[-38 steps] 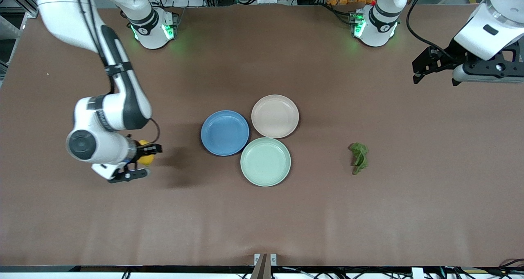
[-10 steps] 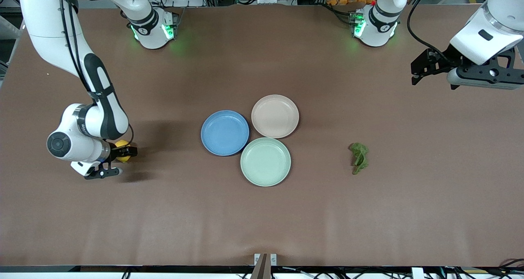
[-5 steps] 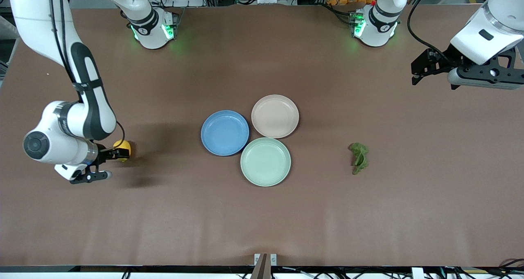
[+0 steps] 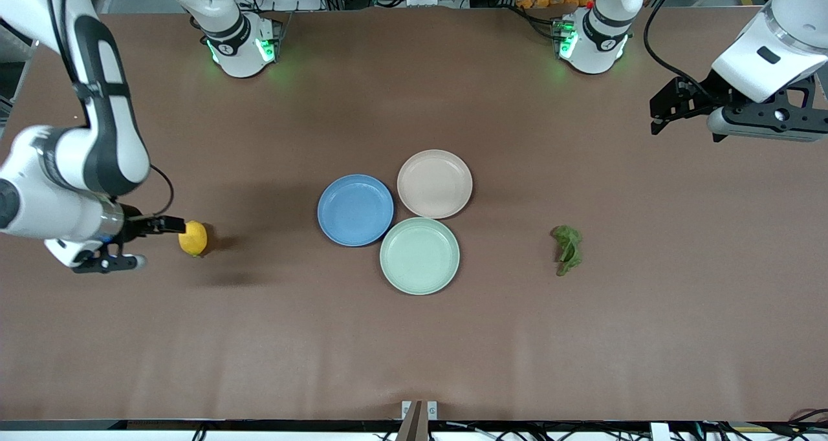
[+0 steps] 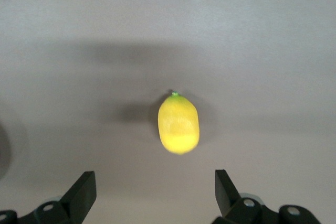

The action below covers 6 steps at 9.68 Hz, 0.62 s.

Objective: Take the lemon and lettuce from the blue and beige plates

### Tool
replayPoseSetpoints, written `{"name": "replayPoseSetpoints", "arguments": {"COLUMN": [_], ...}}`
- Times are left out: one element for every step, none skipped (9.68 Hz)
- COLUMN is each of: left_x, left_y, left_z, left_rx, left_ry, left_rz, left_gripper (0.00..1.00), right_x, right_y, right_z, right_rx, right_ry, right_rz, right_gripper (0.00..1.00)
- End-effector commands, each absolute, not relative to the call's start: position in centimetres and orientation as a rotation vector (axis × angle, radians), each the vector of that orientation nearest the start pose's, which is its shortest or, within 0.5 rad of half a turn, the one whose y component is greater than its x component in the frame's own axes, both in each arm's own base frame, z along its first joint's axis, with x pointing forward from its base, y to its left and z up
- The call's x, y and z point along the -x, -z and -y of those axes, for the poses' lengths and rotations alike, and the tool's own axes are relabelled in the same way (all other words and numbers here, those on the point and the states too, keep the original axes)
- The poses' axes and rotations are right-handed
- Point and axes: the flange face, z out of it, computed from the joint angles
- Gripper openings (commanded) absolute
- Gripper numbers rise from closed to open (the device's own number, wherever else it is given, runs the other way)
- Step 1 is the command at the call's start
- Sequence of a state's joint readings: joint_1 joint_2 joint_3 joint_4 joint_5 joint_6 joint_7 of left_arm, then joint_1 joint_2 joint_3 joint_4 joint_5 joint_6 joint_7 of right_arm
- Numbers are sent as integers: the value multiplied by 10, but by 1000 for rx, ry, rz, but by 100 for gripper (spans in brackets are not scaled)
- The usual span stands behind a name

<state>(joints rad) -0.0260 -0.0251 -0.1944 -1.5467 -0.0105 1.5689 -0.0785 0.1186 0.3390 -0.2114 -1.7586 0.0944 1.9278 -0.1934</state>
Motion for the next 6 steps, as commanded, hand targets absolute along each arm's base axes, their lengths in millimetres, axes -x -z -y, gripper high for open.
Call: {"name": "replayPoseSetpoints", "arguments": {"left_x": [-535,-536,-537,-537,-537,-537], "left_y": [-654,-654,-653,-653,-653,-653], "left_z": [120,115,112,112,112,112], "left_rx": [3143,3143,3144,3144,3144,3144], "left_ry": [87,87,85,85,85,85], "left_rz": [-257,-247,-240,-237,-235,-242], "left_gripper": [100,100,100,100,100,100], "right_x": [-604,-600,-595,-592,-594,-593], "right_y": [-411,-425,-439,-452,-466,-477], "right_z": [50,54,55,51,51,52], "right_rx": [3102,3098,3103,3126,3144,3144], "right_ry": [-232,-227,-226,-212,-176,-166], "right_rz": [82,74,85,117,135,137], "right_gripper": [100,100,100,100,100,100]}}
